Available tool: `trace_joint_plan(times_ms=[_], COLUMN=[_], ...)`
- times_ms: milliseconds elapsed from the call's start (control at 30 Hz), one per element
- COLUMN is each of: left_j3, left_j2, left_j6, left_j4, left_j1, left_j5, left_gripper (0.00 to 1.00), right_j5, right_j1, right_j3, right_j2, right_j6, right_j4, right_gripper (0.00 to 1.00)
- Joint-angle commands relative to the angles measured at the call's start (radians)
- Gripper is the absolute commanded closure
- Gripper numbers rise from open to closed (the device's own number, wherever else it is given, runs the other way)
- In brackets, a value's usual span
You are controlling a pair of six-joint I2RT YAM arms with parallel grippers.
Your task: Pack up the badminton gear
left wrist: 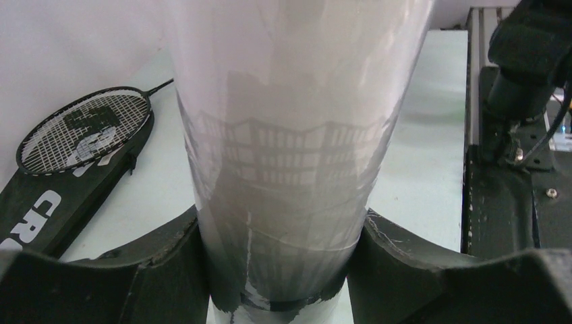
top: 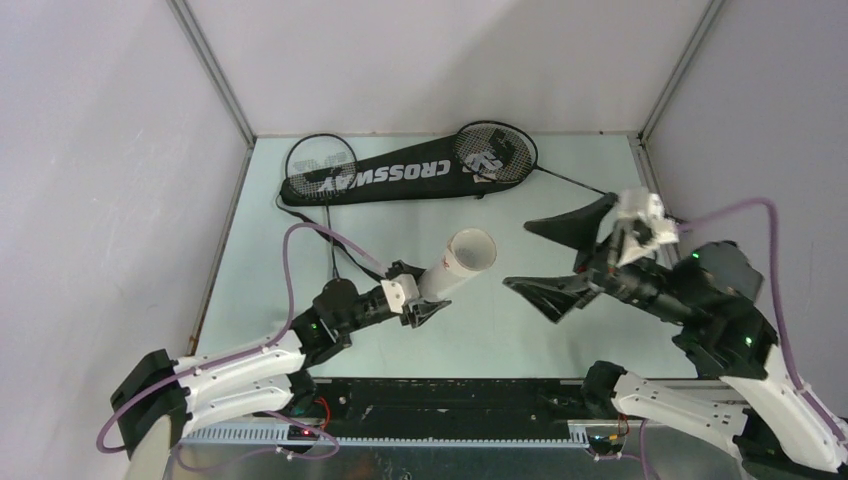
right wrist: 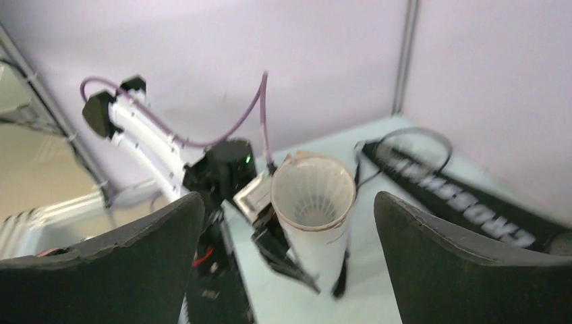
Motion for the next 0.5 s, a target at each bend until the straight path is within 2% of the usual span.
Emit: trace_joint_plan(times_ms=[0, 67, 167, 300, 467], left_j3=[0.066, 0.093, 0.136, 0.135, 0.145], left_j2=[0.001, -0.006, -0.020, -0.040, -0.036], left_j6=[-0.094, -0.159, -0.260, -0.324, -0.406], left_j4=[0.116, 0.085, 0.070, 0.104, 0.119], left_j1=[-0.004, -0.004, -0.004, -0.005, -0.004], left_j5=[-0.076, -0.117, -0.130, -0.089, -0.036], left_gripper=[0.53, 0.53, 0.53, 0.52, 0.51], right_j5=[0.090, 0.108, 0.082, -0.042, -0.143], right_j1=[0.003, 0.003, 0.003, 0.003, 0.003], right_j3=[-0.070, -0.128, -0.252, -0.394, -0.412], right_j2=[-0.029, -0.033, -0.034, 0.012, 0.128], right_j6=[-0.102, -0.110, -0.099, -0.071, -0.035], right_j4=[0.200, 0.199, 0.306, 0.471, 0.623], right_gripper=[0.01, 0.01, 0.01, 0.01, 0.01])
